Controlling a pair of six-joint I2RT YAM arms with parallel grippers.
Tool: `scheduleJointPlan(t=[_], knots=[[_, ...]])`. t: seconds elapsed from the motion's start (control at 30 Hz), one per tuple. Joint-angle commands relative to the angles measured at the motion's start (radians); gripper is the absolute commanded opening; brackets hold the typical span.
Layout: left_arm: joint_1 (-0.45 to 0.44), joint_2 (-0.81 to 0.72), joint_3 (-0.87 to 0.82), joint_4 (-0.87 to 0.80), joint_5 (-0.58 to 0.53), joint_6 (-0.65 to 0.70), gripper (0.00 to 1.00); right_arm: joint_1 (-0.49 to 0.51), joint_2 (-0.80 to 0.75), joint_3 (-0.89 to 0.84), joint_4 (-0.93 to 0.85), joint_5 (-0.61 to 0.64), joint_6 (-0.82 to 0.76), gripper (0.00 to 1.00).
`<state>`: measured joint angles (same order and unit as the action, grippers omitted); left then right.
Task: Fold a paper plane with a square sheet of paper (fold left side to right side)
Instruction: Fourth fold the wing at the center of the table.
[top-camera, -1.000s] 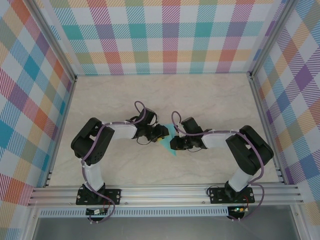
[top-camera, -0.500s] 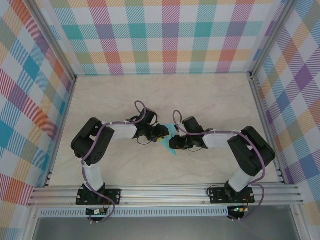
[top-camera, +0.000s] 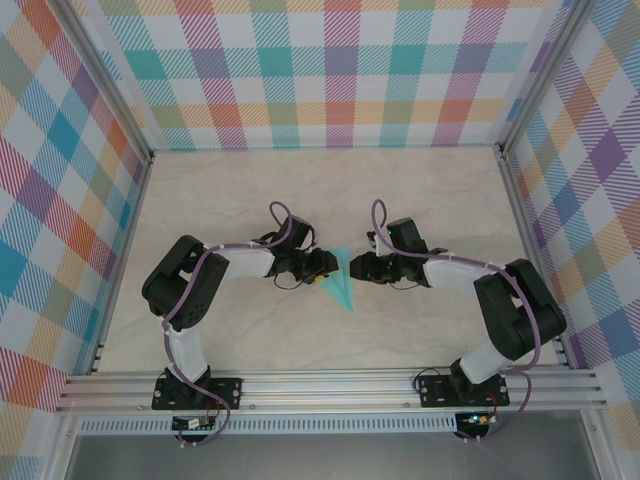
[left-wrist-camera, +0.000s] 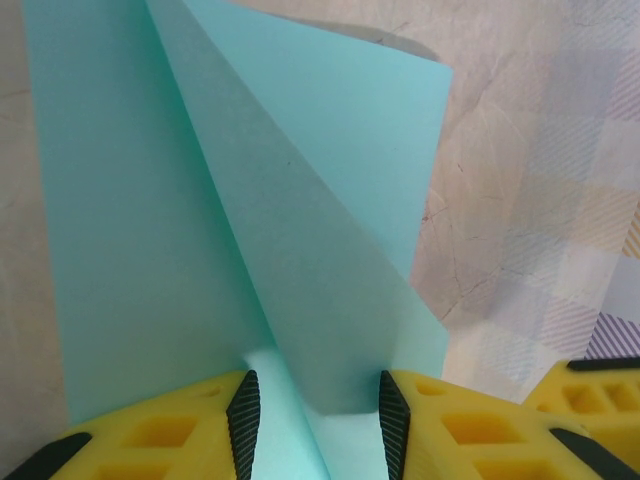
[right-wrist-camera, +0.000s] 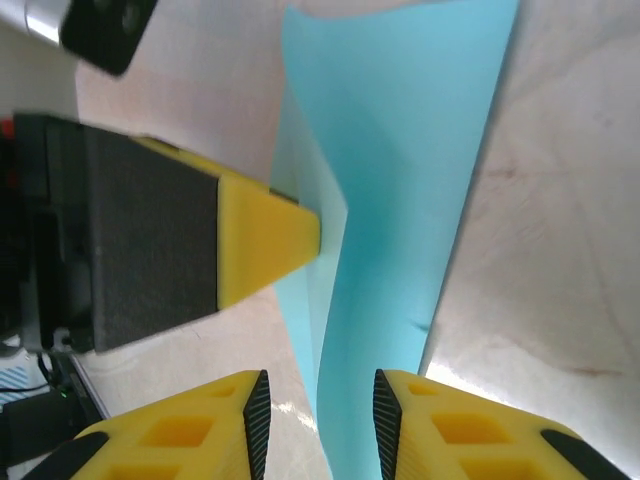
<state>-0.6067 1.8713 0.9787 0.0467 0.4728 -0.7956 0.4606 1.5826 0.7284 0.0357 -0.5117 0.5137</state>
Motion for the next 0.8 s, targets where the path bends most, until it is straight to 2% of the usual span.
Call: scheduleJointPlan(t=[0.0,0.27,0.47,0.6,0.77], knots=[[-0.010,0.006,0.004,-0.054,-0.038,0.017,0.39,-0.005,0.068,0.053,0.034,-0.097,0.019,0.35],[-0.010,0.000,0.000,-0.054,-0.038,0.018,0.39,-0.005,0.170,0.096,0.096,-0.160,0.060,0.33],[-0.010,-0.001,0.000,-0.053,-0.038,0.019,0.39,-0.007,0.207,0.106,0.095,-0.169,0.064,0.26],[-0.009,-0.005,-0.001,-0.054,-0.039,0.019,0.39,-0.007,0.226,0.108,0.090,-0.169,0.063,0.19],[-0.010,-0.009,-0.001,-0.059,-0.040,0.022,0.39,-0.007,0.220,0.112,0.060,-0.134,0.044,0.05]])
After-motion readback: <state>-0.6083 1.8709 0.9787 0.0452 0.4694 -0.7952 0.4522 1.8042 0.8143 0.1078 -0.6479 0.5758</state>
